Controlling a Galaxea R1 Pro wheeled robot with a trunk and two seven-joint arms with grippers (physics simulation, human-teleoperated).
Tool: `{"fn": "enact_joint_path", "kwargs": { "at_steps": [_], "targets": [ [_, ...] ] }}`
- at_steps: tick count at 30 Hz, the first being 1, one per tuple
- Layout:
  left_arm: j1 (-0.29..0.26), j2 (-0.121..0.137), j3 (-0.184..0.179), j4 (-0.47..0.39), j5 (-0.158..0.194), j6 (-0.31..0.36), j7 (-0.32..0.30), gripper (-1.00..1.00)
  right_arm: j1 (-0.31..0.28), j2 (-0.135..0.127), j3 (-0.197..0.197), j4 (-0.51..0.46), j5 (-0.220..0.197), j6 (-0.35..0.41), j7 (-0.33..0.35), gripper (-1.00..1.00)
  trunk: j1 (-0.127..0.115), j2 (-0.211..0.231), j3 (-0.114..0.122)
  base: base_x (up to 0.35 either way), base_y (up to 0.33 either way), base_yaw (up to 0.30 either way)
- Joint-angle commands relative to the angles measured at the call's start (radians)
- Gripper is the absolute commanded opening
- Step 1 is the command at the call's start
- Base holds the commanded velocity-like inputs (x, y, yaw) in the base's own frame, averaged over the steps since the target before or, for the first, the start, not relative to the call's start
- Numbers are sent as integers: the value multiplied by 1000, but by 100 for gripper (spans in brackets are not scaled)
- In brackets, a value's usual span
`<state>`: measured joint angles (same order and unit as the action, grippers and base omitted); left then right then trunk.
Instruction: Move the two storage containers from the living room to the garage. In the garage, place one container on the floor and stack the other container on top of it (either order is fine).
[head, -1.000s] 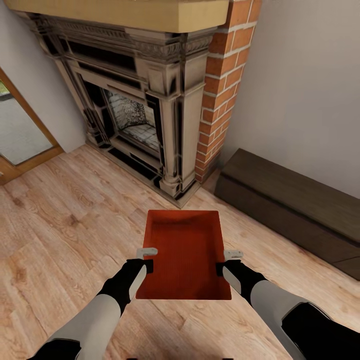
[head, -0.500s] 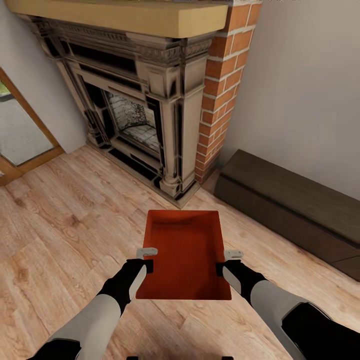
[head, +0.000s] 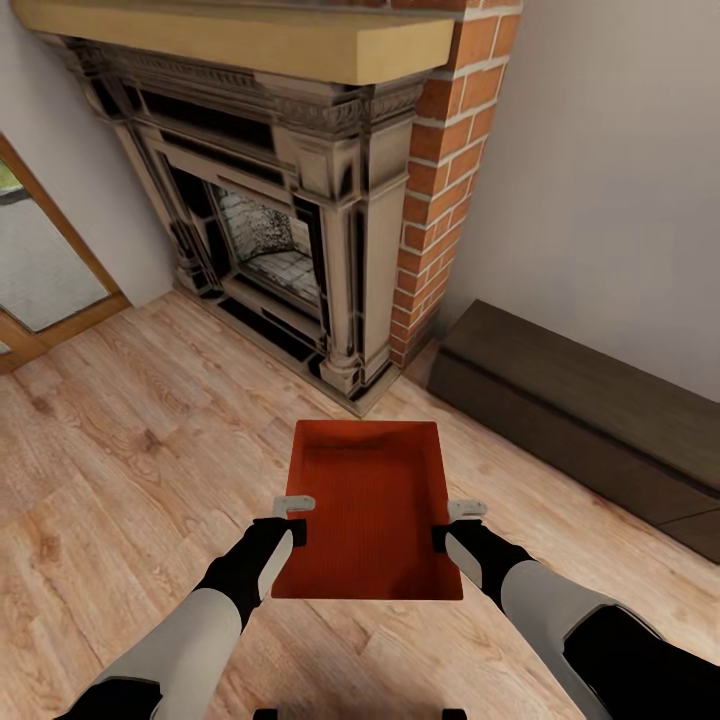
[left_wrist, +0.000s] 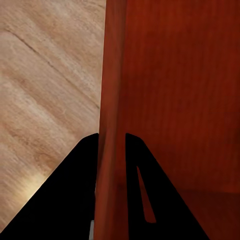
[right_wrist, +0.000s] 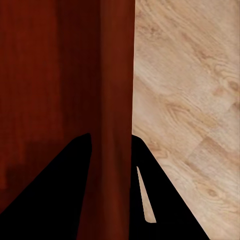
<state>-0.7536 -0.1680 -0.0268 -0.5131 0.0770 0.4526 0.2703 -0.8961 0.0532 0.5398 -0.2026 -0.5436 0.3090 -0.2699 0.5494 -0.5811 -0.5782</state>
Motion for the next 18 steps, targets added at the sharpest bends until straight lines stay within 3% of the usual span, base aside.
{"fn": "enact_joint_path", "kwargs": {
  "at_steps": [1, 18],
  "targets": [
    [0, 5, -7, 1, 17, 44, 10, -100, -1, -1, 9, -6, -9, -56, -3, -100, -4, 6, 2, 0, 0, 0],
    [0, 5, -7, -1, 17, 44, 10, -100, -1, -1, 9, -5, -9, -56, -3, -100, -69, 125, 55, 0, 0, 0]
  ]
}}
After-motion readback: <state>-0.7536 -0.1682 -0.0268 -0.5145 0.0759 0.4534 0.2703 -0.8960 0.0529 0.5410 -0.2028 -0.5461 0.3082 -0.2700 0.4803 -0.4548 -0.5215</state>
